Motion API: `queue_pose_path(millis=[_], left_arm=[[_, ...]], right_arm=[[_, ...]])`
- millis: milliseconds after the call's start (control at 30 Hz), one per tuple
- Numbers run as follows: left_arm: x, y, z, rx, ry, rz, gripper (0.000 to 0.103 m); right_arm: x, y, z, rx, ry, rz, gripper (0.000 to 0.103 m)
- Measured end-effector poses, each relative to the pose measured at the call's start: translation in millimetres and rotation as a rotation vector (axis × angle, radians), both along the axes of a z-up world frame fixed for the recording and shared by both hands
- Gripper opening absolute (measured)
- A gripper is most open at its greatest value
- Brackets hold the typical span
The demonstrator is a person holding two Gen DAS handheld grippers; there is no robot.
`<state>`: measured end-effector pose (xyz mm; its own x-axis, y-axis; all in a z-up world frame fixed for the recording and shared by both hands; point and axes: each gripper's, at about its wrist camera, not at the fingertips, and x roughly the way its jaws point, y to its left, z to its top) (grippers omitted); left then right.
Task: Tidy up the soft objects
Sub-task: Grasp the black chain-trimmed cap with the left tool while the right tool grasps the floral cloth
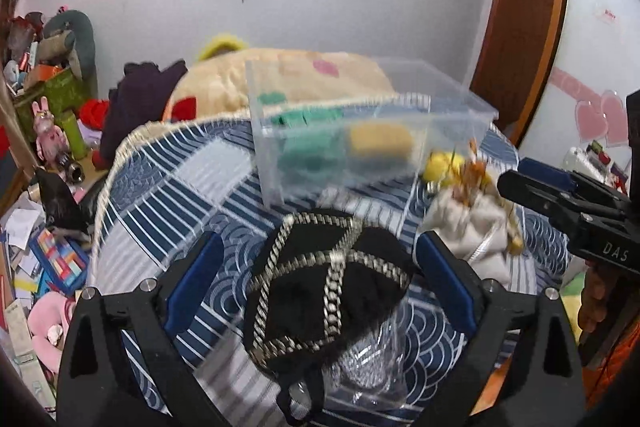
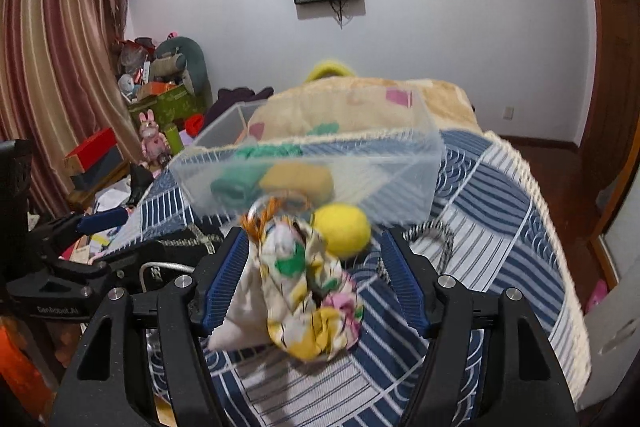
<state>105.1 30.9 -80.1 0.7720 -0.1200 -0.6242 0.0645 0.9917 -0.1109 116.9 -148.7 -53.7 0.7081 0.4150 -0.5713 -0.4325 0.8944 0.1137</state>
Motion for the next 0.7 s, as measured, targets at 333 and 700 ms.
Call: queue_pose_path(millis=[333,700], left_arm=[[2,-1,-16,-0.098,0.044,-0.033,0.064],[-7,9,-8,-0.13,0.011,-0.027,0.032]], right_arm=[[-3,-10,-20,0.085,0.073,0.051,0.02],[-16,-18,-4,0.134,0.01,0.035,0.009]])
